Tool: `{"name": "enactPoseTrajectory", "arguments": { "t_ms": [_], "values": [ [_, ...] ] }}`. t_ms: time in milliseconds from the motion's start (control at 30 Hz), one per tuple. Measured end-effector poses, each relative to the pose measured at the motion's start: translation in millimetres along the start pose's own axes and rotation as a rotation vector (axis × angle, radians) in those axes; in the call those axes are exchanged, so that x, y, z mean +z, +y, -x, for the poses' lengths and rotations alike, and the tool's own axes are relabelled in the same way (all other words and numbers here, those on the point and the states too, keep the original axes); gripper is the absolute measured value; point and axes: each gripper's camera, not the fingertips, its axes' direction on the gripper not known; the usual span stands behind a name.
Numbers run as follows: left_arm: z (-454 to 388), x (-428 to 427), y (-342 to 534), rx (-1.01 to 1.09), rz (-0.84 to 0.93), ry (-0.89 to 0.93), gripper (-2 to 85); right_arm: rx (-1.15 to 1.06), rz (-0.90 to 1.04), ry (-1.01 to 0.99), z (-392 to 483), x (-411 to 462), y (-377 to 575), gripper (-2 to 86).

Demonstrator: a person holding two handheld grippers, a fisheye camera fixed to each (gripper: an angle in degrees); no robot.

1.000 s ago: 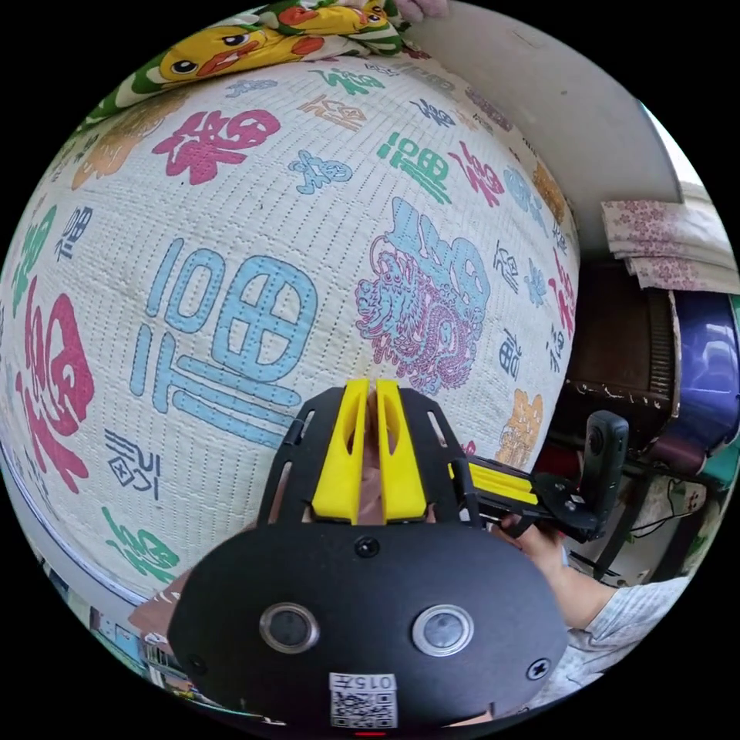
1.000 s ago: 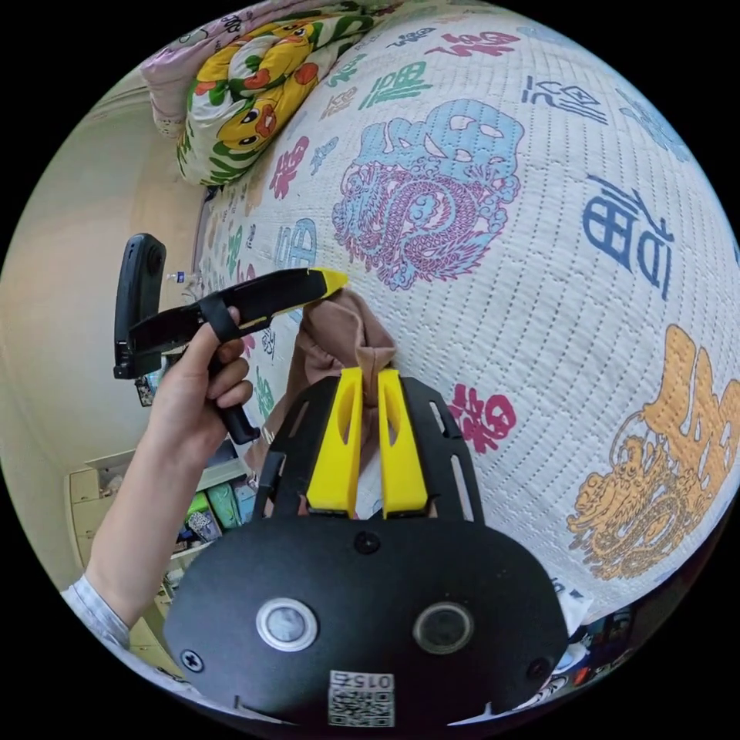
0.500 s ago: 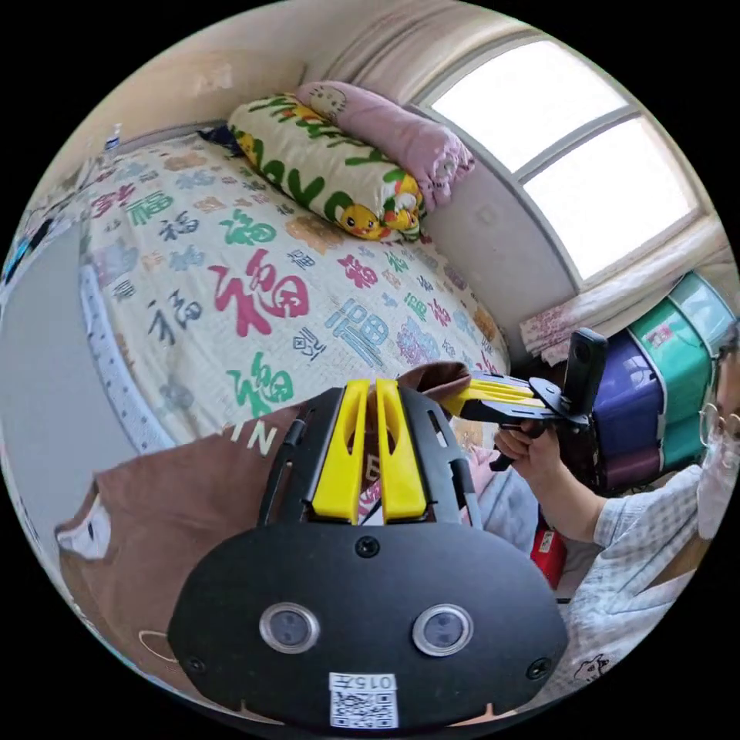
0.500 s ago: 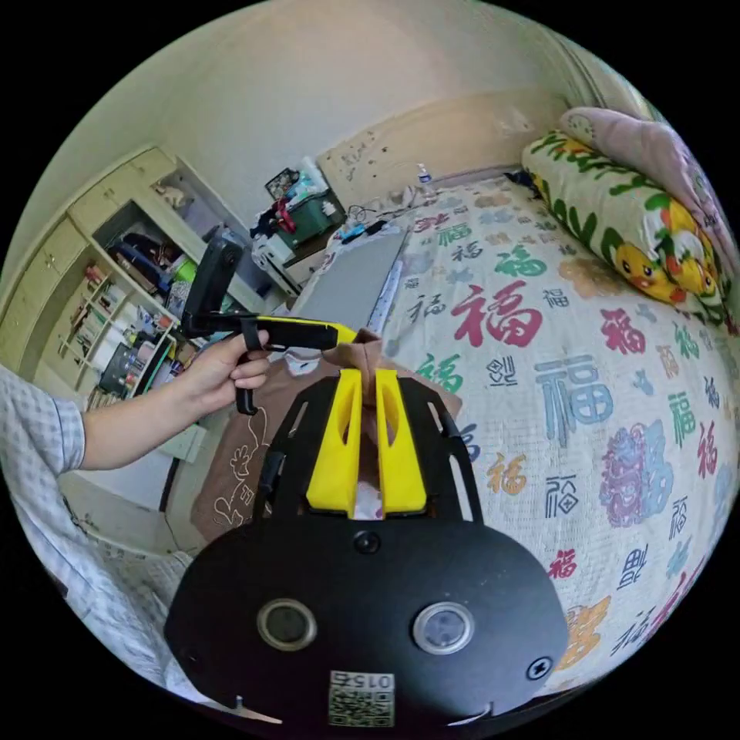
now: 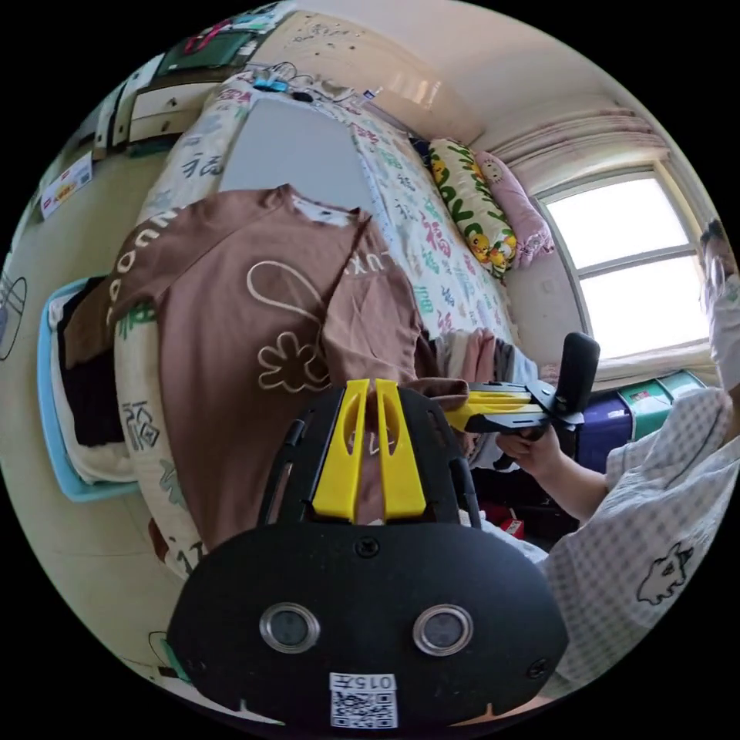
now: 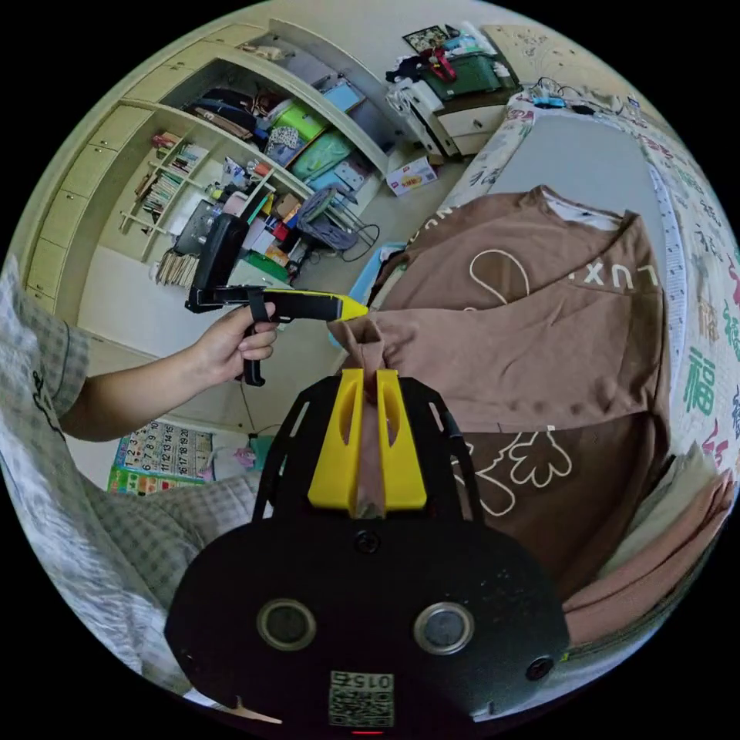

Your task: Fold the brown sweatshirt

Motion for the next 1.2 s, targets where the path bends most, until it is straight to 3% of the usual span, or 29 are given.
{"name": "enactPoseTrajectory", "arguments": {
  "t_ms": [167, 267, 400, 500, 667, 733, 967, 1200],
  "values": [
    [52.8, 22.3, 59.6, -0.092, 0.091, 0.091, -0.3, 0.022, 0.239, 0.169, 49.3, 50.1, -6.2, 2.7],
    [64.2, 28.6, 69.6, -0.073, 0.192, 0.027, -0.6, 0.152, 0.337, 0.204, 42.2, 47.6, 3.4, 3.2],
    [84.8, 12.9, 73.3, -0.101, 0.231, 0.025, -0.5, 0.247, 0.341, 0.163, 39.7, 7.3, 24.9, 2.2],
    [92.4, -3.9, 54.0, -0.112, 0.215, -0.010, 0.6, 0.388, 0.205, 0.250, 14.3, -57.7, 37.4, 3.3],
    [60.5, -6.1, -57.3, -0.030, 0.087, 0.004, 6.0, 0.691, -0.216, 0.208, -87.0, -170.6, 55.3, 8.1],
    [40.7, 6.7, -108.4, 0.011, 0.055, 0.021, 7.0, 0.733, -0.287, 0.220, -113.9, -188.2, 56.5, 9.3],
    [-21.2, 109.0, -296.1, 0.030, 0.023, 0.008, 9.5, 0.769, -0.308, 0.047, -180.8, -196.9, 45.8, 10.7],
    [-55.5, 196.1, -375.4, 0.119, 0.193, -0.148, 5.2, 0.757, -0.308, 0.004, -195.1, -246.2, 43.4, 2.5]
  ]
}}
